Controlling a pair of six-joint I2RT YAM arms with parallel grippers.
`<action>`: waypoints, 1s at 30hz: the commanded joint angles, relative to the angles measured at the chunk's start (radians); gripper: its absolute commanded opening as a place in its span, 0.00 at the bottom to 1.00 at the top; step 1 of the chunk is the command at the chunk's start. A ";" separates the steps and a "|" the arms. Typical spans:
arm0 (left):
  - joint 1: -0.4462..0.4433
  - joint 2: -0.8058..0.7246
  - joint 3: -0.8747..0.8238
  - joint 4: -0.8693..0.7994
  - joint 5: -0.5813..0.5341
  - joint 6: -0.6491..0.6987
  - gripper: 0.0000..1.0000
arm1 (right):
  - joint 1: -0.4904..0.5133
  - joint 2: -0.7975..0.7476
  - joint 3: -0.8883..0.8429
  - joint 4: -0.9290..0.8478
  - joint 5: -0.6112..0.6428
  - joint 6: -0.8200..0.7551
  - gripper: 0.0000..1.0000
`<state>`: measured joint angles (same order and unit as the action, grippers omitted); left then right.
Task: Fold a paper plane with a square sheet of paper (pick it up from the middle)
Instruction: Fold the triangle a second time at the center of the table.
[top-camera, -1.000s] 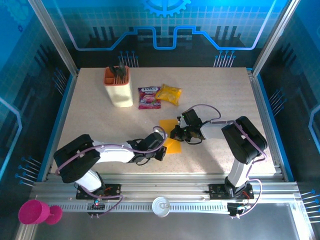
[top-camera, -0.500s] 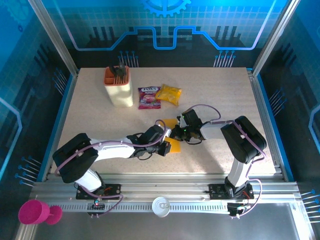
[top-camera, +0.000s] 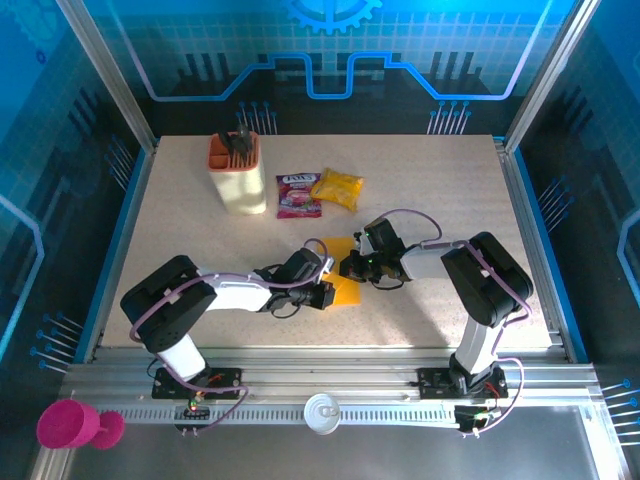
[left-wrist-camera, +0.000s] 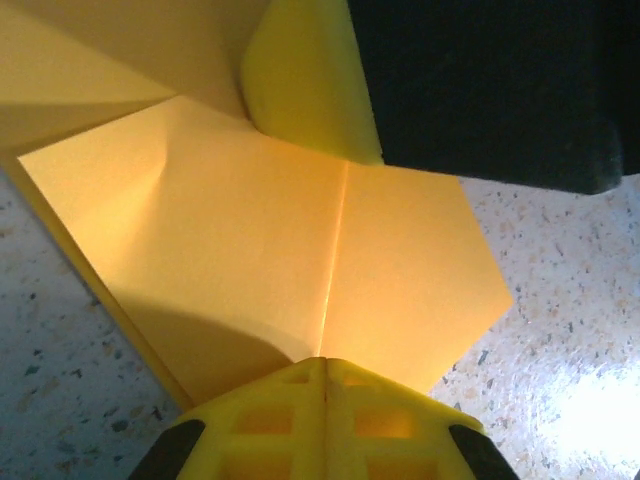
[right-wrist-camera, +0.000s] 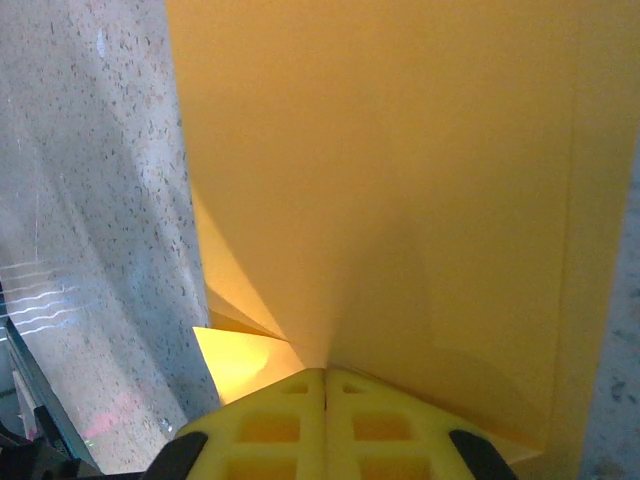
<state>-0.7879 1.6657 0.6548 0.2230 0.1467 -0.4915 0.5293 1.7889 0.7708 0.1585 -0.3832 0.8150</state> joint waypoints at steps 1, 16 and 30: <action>0.003 0.014 -0.042 0.005 0.035 -0.005 0.00 | -0.003 0.050 -0.043 -0.089 0.062 0.003 0.00; -0.069 -0.040 -0.032 -0.263 -0.073 0.014 0.00 | -0.008 0.069 -0.050 -0.080 0.066 0.011 0.00; -0.130 -0.034 -0.069 -0.296 -0.134 -0.042 0.00 | -0.021 0.073 -0.061 -0.063 0.058 0.015 0.00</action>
<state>-0.8886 1.6188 0.6495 0.1284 -0.0158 -0.5007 0.5236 1.7969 0.7563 0.1986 -0.4126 0.8310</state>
